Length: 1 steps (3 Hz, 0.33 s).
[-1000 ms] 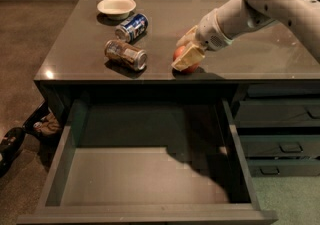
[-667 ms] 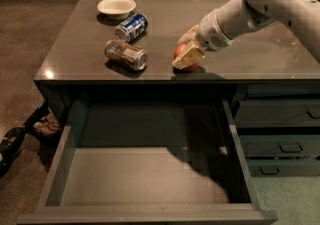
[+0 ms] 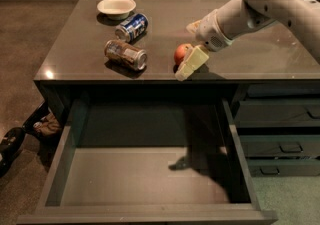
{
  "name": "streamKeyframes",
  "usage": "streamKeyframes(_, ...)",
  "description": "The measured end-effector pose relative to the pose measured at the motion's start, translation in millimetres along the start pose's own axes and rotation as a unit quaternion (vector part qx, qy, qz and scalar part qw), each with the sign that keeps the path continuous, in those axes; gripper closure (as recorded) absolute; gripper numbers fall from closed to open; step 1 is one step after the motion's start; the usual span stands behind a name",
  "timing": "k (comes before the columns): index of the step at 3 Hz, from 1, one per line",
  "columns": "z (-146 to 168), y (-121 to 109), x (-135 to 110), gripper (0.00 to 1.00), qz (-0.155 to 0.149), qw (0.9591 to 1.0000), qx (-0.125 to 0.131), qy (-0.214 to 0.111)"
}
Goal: Pick apple from top drawer and place on counter
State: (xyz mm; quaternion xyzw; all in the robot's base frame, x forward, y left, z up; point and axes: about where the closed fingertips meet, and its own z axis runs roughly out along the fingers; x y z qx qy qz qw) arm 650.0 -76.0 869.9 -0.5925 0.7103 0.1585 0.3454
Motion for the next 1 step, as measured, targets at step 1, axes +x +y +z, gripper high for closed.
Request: streamKeyframes(1,0.0,0.0,0.0,0.0,0.0,1.0,0.0,0.0)
